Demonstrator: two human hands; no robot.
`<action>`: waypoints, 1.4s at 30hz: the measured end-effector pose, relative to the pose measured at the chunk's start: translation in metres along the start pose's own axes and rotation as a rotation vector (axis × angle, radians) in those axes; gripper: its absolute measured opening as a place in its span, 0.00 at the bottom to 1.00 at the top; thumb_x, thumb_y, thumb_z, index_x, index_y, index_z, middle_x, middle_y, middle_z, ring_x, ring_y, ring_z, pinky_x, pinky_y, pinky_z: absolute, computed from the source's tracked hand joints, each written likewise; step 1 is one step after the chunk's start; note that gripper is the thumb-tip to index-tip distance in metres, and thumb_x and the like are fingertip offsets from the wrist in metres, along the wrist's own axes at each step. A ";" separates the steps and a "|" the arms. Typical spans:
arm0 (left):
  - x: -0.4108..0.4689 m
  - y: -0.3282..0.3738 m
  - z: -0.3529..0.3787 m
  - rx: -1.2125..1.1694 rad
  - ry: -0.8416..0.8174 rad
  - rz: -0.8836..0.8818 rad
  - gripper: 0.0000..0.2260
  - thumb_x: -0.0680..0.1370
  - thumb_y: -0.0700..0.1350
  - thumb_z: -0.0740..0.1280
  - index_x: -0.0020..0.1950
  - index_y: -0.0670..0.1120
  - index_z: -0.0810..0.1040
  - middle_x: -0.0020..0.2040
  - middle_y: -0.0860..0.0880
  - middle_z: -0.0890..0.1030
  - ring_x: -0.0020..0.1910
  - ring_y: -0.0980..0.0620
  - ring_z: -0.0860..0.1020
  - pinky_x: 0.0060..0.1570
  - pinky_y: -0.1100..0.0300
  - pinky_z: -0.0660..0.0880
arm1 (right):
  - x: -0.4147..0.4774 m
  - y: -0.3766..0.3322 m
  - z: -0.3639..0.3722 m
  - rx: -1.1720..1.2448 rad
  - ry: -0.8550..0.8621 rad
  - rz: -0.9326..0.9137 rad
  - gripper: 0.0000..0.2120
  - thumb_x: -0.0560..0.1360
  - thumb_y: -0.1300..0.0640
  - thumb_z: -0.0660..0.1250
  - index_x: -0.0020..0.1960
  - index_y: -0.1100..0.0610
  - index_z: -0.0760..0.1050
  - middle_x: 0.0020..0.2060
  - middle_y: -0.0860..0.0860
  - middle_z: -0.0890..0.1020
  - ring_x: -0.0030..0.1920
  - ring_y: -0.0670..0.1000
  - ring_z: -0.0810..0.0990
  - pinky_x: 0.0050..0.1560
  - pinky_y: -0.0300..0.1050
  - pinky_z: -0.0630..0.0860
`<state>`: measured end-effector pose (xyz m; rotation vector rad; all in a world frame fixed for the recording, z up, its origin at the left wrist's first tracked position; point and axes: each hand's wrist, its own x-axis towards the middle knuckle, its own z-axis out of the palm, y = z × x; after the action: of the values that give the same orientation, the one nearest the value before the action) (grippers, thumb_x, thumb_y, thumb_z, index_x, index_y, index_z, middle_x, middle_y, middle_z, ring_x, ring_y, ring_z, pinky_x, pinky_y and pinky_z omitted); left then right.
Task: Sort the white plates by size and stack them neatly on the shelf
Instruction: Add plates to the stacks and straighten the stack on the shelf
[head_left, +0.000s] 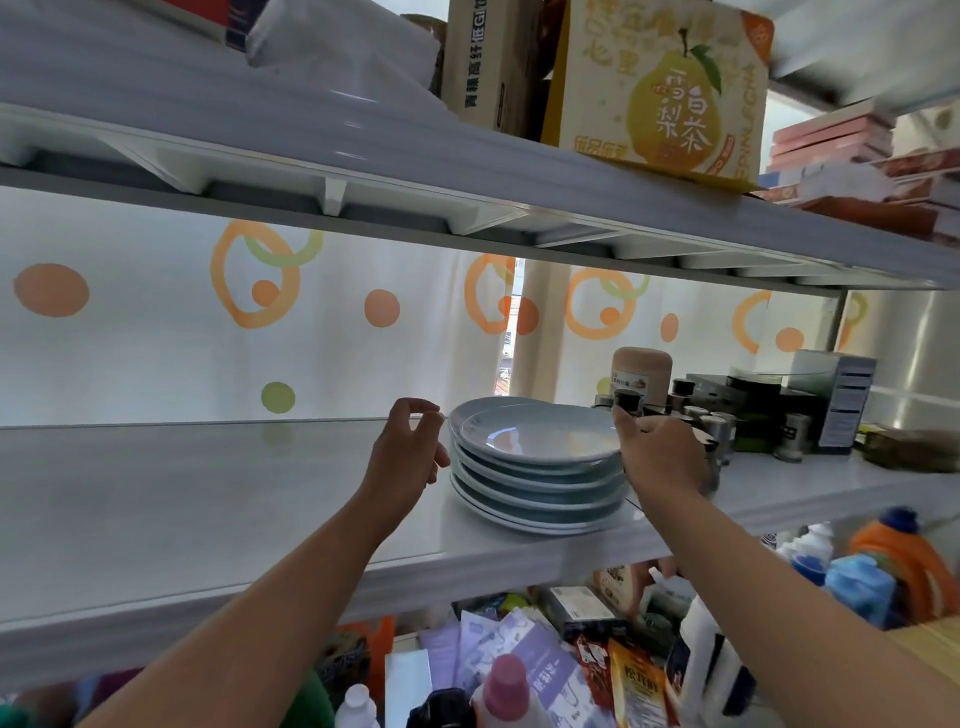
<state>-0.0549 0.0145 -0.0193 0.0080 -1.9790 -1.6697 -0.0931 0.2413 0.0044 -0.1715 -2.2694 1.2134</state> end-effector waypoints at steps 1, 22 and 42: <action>0.002 -0.002 0.000 0.008 0.009 0.002 0.07 0.78 0.47 0.57 0.53 0.49 0.71 0.31 0.47 0.77 0.28 0.50 0.70 0.33 0.59 0.67 | 0.000 0.002 -0.001 -0.048 -0.014 -0.017 0.18 0.77 0.41 0.58 0.36 0.53 0.72 0.40 0.56 0.79 0.46 0.58 0.79 0.41 0.44 0.66; 0.056 -0.014 0.032 -0.054 0.034 0.101 0.21 0.73 0.54 0.56 0.60 0.46 0.77 0.59 0.50 0.77 0.60 0.51 0.72 0.65 0.53 0.68 | -0.048 0.031 -0.001 0.007 0.071 -0.443 0.20 0.75 0.47 0.64 0.66 0.49 0.70 0.64 0.47 0.72 0.63 0.43 0.66 0.60 0.39 0.62; 0.091 -0.059 0.025 -0.166 -0.361 -0.037 0.22 0.81 0.57 0.51 0.70 0.49 0.69 0.71 0.52 0.70 0.68 0.56 0.68 0.66 0.58 0.63 | -0.077 0.047 0.044 -0.051 -0.041 -0.595 0.28 0.73 0.33 0.48 0.71 0.35 0.50 0.75 0.39 0.53 0.76 0.43 0.43 0.71 0.46 0.50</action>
<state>-0.1619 -0.0072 -0.0388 -0.3420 -2.0942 -1.9657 -0.0583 0.2089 -0.0838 0.4826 -2.1552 0.8446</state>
